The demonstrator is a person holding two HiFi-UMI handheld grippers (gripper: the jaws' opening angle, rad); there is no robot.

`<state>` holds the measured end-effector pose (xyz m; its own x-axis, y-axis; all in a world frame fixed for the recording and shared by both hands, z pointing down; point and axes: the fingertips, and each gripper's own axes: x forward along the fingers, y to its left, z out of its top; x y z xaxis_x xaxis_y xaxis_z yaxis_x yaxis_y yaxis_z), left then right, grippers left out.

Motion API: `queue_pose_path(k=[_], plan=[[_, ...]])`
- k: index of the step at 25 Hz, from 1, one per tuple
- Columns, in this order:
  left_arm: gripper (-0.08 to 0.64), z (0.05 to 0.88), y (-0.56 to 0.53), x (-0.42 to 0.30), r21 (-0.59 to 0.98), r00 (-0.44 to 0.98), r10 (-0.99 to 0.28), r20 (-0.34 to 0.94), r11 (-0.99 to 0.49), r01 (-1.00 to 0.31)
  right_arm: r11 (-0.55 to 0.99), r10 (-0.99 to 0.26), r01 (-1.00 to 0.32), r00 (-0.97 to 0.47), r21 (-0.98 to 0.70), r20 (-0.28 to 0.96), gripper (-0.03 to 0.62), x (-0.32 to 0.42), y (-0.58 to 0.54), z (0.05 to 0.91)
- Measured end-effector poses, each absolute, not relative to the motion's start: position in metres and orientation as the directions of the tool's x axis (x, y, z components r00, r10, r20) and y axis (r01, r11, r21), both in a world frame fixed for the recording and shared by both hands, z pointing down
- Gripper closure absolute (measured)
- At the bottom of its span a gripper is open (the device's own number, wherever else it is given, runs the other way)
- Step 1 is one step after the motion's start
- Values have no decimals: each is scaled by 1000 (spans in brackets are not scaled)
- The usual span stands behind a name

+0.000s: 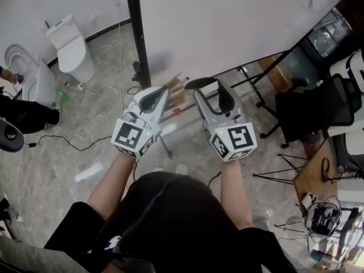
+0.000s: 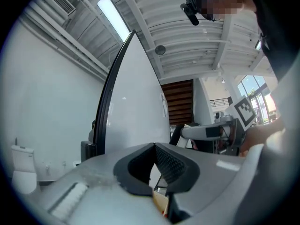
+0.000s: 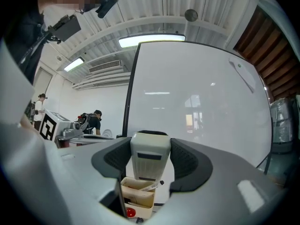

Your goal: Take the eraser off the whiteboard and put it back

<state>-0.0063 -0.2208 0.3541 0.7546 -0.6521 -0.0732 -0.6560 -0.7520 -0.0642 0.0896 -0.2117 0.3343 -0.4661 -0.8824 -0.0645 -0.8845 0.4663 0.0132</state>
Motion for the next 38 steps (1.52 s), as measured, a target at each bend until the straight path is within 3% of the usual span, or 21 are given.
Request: queue_pose_path(k=[15, 38], plan=[[555, 338, -221, 4, -89, 783, -615, -97, -778, -622, 424, -896, -905, -424, 32, -134, 327, 108, -189, 295], [557, 341, -221, 1, -50, 779, -620, -94, -779, -625, 441, -890, -897, -441, 21, -118, 327, 106, -193, 301]])
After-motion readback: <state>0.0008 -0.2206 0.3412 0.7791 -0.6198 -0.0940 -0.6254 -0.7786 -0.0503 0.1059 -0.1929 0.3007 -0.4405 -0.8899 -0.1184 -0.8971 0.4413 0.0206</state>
